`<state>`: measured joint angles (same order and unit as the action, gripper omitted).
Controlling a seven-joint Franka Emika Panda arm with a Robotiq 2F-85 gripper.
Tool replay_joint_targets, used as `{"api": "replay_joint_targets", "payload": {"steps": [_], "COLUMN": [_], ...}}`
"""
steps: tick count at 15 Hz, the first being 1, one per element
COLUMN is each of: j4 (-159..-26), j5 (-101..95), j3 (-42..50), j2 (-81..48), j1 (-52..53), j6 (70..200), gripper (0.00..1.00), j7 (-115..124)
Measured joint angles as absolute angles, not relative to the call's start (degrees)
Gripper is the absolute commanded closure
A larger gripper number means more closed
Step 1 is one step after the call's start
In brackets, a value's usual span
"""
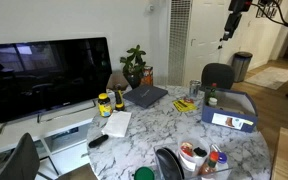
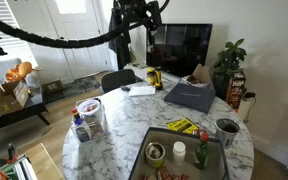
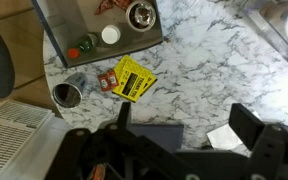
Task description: Shift the silver cup to the left
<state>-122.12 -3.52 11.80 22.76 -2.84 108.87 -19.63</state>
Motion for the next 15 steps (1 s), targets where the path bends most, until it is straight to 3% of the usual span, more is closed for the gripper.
{"api": "replay_joint_targets", "payload": {"steps": [10, 15], "j4": [-121.98, -117.64], "j5": [-3.20, -2.59], "j3": [11.54, 7.15], "j2": [22.61, 14.03], "j1": [-2.84, -2.88], "j6": [108.94, 121.04], "gripper": [0.00, 0.00], "j7": [-19.15, -3.46]}}
